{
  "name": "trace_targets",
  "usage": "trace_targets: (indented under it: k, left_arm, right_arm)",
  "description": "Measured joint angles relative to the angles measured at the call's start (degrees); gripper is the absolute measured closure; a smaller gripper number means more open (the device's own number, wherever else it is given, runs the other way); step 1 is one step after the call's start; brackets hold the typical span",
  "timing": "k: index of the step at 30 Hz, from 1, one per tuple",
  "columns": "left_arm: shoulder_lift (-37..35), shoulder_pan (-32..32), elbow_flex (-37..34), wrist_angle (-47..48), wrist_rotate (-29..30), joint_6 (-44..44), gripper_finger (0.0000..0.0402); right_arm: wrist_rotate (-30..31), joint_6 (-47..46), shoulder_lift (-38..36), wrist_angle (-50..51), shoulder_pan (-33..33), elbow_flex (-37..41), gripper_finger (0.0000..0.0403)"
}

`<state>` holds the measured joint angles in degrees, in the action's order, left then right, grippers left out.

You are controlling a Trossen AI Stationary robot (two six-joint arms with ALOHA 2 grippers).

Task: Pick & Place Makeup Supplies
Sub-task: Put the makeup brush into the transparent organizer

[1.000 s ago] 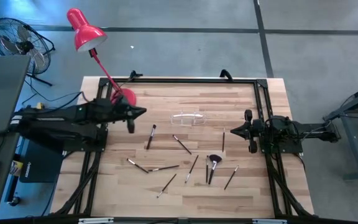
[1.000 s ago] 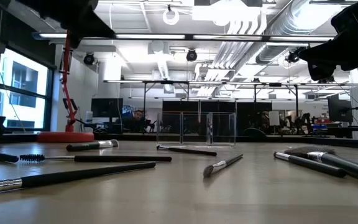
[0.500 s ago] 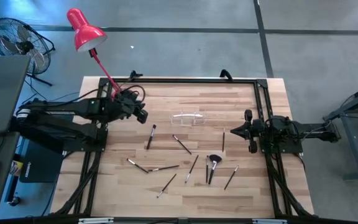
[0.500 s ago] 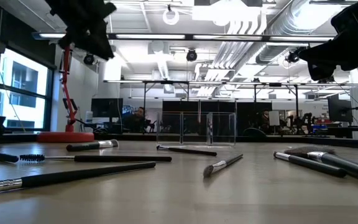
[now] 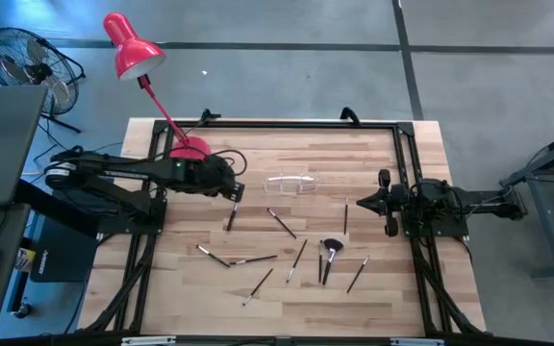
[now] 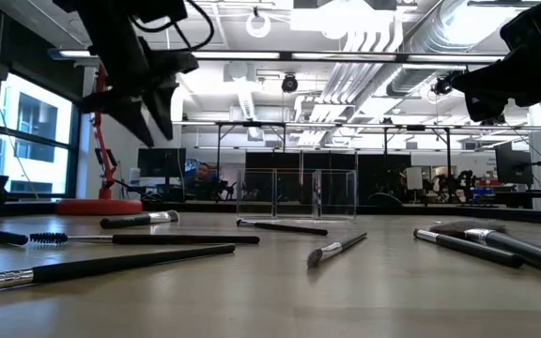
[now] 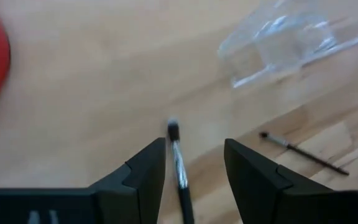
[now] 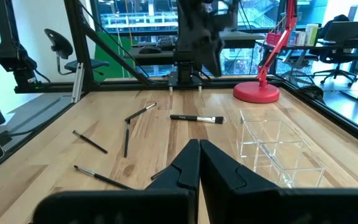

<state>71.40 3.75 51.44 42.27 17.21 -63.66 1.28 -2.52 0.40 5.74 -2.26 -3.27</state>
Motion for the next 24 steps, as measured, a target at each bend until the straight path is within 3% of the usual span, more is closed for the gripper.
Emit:
trace_targets:
  k: [7,24]
  left_arm:
    - [4.7,0.0,0.1,2.5,-4.9,-2.8,0.024]
    - [17.0,0.0,0.1,-4.4,-6.3,2.4,0.024]
  right_arm:
    - [0.0,0.0,0.0,0.0,0.0,0.0,0.0398]
    - [0.0,0.0,0.0,-0.2,0.0,0.0,0.0398]
